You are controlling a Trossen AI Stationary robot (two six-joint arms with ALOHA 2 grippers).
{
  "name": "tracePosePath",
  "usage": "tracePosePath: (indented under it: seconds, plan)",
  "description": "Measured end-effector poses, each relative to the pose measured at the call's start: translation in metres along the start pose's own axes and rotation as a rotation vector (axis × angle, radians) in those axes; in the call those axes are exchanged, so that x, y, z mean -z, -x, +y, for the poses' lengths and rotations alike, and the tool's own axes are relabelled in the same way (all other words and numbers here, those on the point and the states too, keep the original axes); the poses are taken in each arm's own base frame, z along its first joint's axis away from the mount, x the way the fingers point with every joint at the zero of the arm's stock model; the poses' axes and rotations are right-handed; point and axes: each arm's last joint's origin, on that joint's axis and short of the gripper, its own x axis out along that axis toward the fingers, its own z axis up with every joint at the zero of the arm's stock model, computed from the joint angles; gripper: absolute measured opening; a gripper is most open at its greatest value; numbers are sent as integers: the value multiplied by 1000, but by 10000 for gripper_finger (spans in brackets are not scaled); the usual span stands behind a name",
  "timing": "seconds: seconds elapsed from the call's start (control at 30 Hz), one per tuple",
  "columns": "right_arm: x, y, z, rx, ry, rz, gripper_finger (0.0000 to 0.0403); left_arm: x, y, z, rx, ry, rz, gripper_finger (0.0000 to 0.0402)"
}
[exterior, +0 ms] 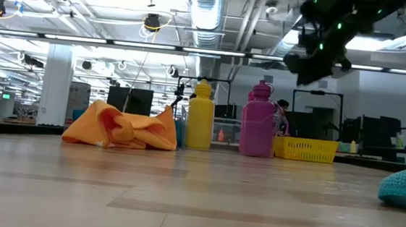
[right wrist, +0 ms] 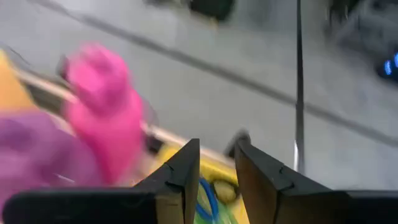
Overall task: Pick & Place Sports Items
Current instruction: Put the orange spring keychain into the yellow bin
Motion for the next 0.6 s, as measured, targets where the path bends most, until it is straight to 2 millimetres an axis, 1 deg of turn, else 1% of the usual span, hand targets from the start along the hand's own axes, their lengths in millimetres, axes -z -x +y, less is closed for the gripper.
tracePosePath:
  seconds: [0.1, 0.17, 0.23, 0.3, 0.33, 0.4, 0.47, 0.53, 0.6]
  plan:
    - [-10, 26, 12, -91, 38, -133, 94, 0, 0, 0, 0, 0, 0, 241]
    - [-13, 44, 23, -214, 106, -209, 94, 0, 0, 0, 0, 0, 0, 241]
    - [-13, 62, 37, -441, 252, -274, 94, 1, 0, 0, 1, 4, 11, 241]
    - [-5, 80, 51, -768, 428, -311, 94, 3, 0, -1, 3, 19, 24, 241]
    - [-1, 89, 58, -948, 485, -321, 94, 3, 0, -1, 3, 28, 30, 241]
    - [6, 105, 67, -1282, 509, -306, 94, 5, 0, -1, 4, 19, 46, 241]
    - [13, 120, 77, -1534, 470, -231, 95, 6, 0, -1, 5, 19, 49, 241]
    - [25, 132, 87, -1665, 475, -129, 95, 6, 1, -2, 9, 50, 59, 241]
    - [37, 145, 97, -1707, 507, -77, 95, 10, 2, -3, 16, 73, 90, 241]
